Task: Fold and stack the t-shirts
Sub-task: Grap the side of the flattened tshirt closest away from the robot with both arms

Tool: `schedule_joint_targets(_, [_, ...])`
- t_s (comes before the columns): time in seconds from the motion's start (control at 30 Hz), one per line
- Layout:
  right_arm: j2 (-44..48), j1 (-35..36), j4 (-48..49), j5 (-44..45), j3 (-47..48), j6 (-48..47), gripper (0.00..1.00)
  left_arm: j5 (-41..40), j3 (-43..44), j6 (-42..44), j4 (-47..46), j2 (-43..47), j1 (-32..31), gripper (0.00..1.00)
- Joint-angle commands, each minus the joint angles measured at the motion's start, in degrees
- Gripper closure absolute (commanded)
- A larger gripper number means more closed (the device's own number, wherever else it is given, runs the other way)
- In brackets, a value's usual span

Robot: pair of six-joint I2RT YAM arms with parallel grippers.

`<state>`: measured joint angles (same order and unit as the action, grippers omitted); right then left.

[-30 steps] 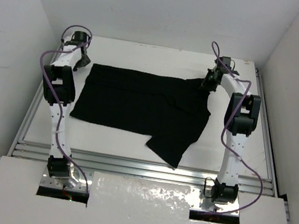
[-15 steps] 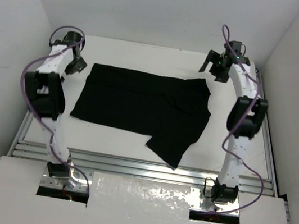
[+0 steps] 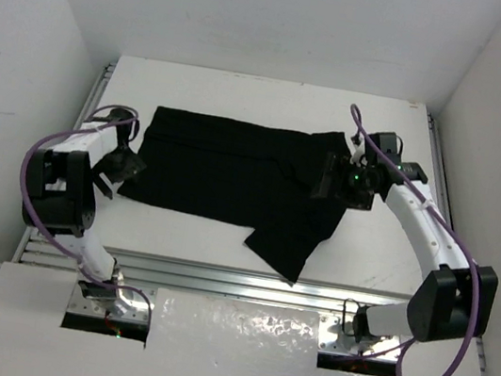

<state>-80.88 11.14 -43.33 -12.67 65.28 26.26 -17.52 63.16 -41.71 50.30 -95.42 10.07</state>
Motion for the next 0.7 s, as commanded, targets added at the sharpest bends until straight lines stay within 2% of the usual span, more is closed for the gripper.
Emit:
schedule_joint_targets(0.0, [3.79,-0.94,1.76,-4.9,-3.75,-1.91,0.01,0.83,0.21,-1.35,-7.84,-2.22,0.04,0.22])
schedule_joint_targets(0.1, [5.47,-0.85,1.58,-7.81,-6.38,-1.74,0.01,-0.14,-0.75,-2.23,-9.61,-5.65,0.22,0.33])
schedule_joint_targets(0.2, [7.93,-0.94,1.85,-9.13,-8.41,-1.21,0.01,-0.5,-2.59,-3.46,-9.61,-6.8,0.31,0.57])
schedule_joint_targets(0.3, [8.9,-0.59,2.11,-10.44,-10.16,-1.48,0.02,-1.46,-5.93,-3.99,-11.19,-5.57,0.39,0.62])
schedule_joint_targets(0.37, [8.72,0.64,2.63,-11.86,-11.57,-2.26,0.02,-1.55,-6.82,-3.99,-11.89,-6.18,0.48,0.61])
schedule_joint_targets(0.43, [8.64,1.95,2.64,-11.86,-12.36,-2.18,0.04,-0.68,-7.87,-4.43,-11.98,-6.19,0.48,0.82])
schedule_joint_targets(0.47, [8.03,3.61,2.55,-11.86,-13.15,-2.18,0.05,-0.24,-8.83,-4.78,-11.98,-5.58,0.48,0.86])
schedule_joint_targets(0.5, [7.59,4.59,2.29,-9.85,-13.59,-1.83,0.07,0.98,-9.45,-4.95,-12.24,-3.66,0.39,0.99])
schedule_joint_targets(0.6, [4.95,10.38,0.36,-4.16,-15.87,1.41,0.12,1.87,-11.74,-5.57,-12.42,1.09,0.39,1.0])
schedule_joint_targets(0.67, [4.42,14.34,-0.26,-1.5,-19.12,5.89,0.19,1.7,-12.09,-5.66,-11.55,2.42,0.39,1.0])
